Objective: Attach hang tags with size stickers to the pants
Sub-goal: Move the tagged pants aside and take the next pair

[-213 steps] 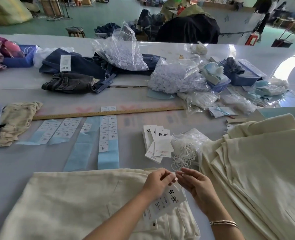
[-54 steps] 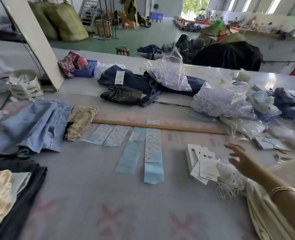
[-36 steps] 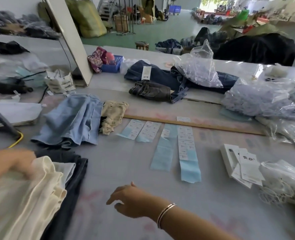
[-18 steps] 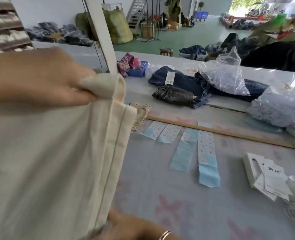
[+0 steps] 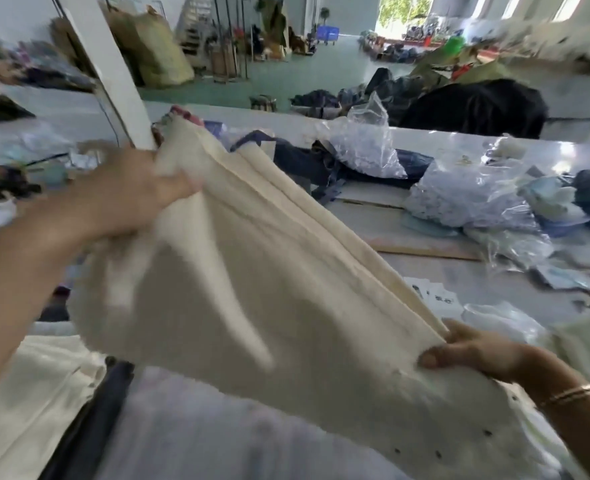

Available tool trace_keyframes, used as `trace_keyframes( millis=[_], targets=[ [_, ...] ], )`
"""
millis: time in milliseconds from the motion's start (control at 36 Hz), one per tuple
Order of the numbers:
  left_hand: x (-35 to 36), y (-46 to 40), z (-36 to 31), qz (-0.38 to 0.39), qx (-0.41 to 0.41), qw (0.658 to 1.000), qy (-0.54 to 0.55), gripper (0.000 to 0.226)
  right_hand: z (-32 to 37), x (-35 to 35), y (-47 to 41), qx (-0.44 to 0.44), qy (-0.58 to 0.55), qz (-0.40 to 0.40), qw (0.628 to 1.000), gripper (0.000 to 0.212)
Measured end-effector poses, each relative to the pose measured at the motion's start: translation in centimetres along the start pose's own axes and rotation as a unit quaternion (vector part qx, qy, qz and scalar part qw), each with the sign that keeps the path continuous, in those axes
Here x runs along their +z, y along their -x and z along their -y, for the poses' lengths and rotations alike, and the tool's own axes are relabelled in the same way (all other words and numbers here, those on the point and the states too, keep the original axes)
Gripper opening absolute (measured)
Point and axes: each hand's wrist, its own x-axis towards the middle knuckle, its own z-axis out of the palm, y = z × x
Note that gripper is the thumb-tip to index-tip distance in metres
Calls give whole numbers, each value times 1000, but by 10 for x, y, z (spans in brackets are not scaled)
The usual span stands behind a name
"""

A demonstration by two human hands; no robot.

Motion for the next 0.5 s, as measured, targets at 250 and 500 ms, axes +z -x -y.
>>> trace_keyframes(
  millis=[250,500],
  targets=[
    [124,33,112,275,-256,917,135,47,-34,-45,-53,161,199,84,963,54],
    [241,53,203,125,-295,946,51,52,-131,20,-159,149,483,-161,848,33]
  ],
)
